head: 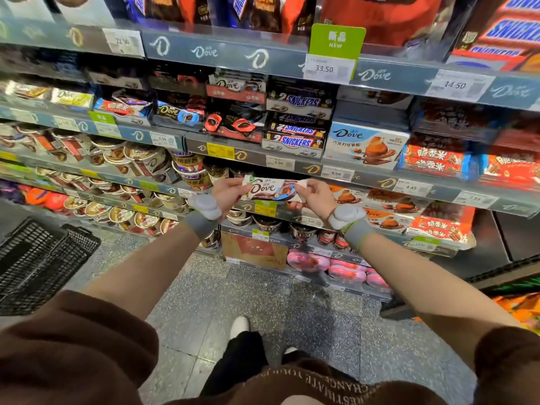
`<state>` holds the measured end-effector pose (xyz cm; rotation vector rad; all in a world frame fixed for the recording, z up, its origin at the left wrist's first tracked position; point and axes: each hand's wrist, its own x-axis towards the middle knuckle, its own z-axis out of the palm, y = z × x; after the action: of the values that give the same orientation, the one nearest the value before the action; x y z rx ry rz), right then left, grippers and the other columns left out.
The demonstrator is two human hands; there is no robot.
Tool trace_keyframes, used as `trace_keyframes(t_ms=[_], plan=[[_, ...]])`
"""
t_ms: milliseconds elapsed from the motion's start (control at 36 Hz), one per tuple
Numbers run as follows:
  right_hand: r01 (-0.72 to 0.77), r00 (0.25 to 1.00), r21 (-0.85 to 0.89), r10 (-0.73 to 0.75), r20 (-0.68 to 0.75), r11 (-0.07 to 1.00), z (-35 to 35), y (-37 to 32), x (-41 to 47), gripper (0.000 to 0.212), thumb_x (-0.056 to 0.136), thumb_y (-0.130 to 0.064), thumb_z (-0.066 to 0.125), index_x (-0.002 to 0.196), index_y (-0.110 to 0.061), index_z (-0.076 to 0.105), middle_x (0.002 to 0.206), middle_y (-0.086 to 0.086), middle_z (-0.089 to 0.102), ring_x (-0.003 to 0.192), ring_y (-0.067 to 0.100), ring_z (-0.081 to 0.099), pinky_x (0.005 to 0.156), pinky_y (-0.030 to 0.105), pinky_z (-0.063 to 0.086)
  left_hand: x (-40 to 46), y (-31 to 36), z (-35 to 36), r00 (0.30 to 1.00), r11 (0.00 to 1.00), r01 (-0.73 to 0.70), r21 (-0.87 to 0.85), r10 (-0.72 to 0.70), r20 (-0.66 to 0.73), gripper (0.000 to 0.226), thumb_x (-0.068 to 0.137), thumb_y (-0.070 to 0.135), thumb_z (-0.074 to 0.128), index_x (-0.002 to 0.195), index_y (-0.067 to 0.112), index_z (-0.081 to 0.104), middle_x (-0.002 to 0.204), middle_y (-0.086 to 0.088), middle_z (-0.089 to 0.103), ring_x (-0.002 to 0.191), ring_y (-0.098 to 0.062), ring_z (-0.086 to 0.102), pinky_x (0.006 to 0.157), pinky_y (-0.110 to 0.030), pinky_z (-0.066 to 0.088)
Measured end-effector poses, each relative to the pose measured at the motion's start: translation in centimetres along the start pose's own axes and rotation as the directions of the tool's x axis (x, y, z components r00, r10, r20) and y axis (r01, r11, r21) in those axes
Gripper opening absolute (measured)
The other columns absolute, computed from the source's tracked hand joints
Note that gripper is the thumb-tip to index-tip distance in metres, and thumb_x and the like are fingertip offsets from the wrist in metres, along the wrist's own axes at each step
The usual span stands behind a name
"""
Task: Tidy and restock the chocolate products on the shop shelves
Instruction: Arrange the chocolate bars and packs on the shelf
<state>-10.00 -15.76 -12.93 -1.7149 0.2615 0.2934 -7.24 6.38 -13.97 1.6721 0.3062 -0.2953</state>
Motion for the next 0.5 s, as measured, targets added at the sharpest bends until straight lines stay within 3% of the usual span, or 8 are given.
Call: trace_keyframes(t_ms=[28,83,139,222,306,361,444,500], plan=[[0.003,1.0,0.008,-0.004,0.005,1.0,0.0,-0.1,0.0,0.03,0.097,-0.01,0.05,0.072,-0.02,0.037,0.056,-0.007,0.045,0.038,0.0,0.054,0.049,0.018,0.052,0.0,0.1,0.0,1.0,1.0,-0.004,0.004,0.004,0.012,0.007,0.08,0.01,0.074,0.081,0.017,0.076,0.099,-0.018,0.066,0.09,-0.028,0.058,0.094,-0.046,0.046],[0.014,1.0,0.013,-0.014,0.002,1.0,0.4,-0.7,0.2,0.023,0.098,-0.01,0.049,0.075,-0.011,0.047,0.051,-0.009,0.051,0.036,-0.002,0.052,0.047,0.018,0.049,0.1,0.5,-0.4,1.0,1.0,-0.009,-0.018,0.009,0.028,0.008,0.083,0.008,0.071,0.081,0.014,0.075,0.097,-0.017,0.068,0.088,-0.029,0.06,0.088,-0.041,0.049],[0.021,1.0,0.03,-0.022,0.009,0.999,1.5,-1.1,0.8,0.019,0.098,-0.01,0.05,0.098,0.008,0.054,0.072,0.005,0.063,0.043,0.003,0.06,0.045,0.019,0.051,0.5,1.0,-1.3,0.998,0.998,-0.02,-0.057,0.023,0.058,0.005,0.086,0.006,0.066,0.089,0.008,0.069,0.094,-0.015,0.069,0.085,-0.027,0.063,0.082,-0.035,0.054],[0.051,0.998,0.025,-0.049,-0.043,0.998,2.9,-1.9,1.4,0.04,0.098,-0.008,0.049,0.125,0.02,0.041,0.103,0.021,0.056,0.051,0.005,0.063,0.044,0.012,0.048,1.1,2.0,-2.4,0.997,0.997,-0.04,-0.065,0.044,0.056,0.001,0.086,0.008,0.068,0.086,0.008,0.068,0.081,-0.007,0.069,0.081,-0.024,0.062,0.077,-0.035,0.051],[0.088,0.994,0.053,-0.084,-0.063,0.995,4.8,-3.6,1.6,0.039,0.098,-0.006,0.047,0.126,0.02,0.039,0.093,0.01,0.057,0.052,0.002,0.058,0.043,0.008,0.044,2.2,2.8,-4.1,0.995,0.998,-0.063,-0.029,0.065,0.077,0.008,0.084,0.01,0.07,0.089,0.008,0.065,0.086,-0.006,0.068,0.079,-0.018,0.062,0.068,-0.022,0.051],[0.103,0.99,0.065,-0.096,-0.099,0.993,6.8,-4.9,2.5,0.041,0.098,-0.006,0.047,0.127,0.021,0.039,0.093,0.007,0.058,0.065,0.008,0.056,0.046,0.008,0.047,3.7,3.6,-6.1,0.993,0.997,-0.07,-0.011,0.071,0.093,0.009,0.084,0.01,0.07,0.088,0.01,0.062,0.085,-0.006,0.065,0.073,-0.014,0.061,0.059,-0.015,0.05],[0.111,0.984,0.07,-0.1,-0.147,0.991,9.2,-6.6,3.0,0.045,0.098,-0.011,0.049,0.13,0.019,0.037,0.127,0.029,0.053,0.093,0.034,0.061,0.063,0.024,0.051,5.3,4.6,-8.2,0.992,0.999,-0.043,-0.006,0.044,0.115,0.041,0.084,0.014,0.071,0.118,0.0,0.055,0.1,-0.014,0.064,0.064,-0.013,0.062,0.051,-0.016,0.052],[0.093,0.988,0.105,-0.079,-0.135,0.99,10.2,-7.6,3.4,0.045,0.098,-0.014,0.05,0.132,0.013,0.04,0.128,0.028,0.053,0.083,0.028,0.062,0.062,0.026,0.05,6.4,5.0,-9.4,0.995,0.999,-0.036,-0.024,0.038,0.093,0.056,0.081,0.013,0.074,0.128,-0.002,0.048,0.116,-0.018,0.061,0.082,-0.022,0.065,0.057,-0.021,0.057]])
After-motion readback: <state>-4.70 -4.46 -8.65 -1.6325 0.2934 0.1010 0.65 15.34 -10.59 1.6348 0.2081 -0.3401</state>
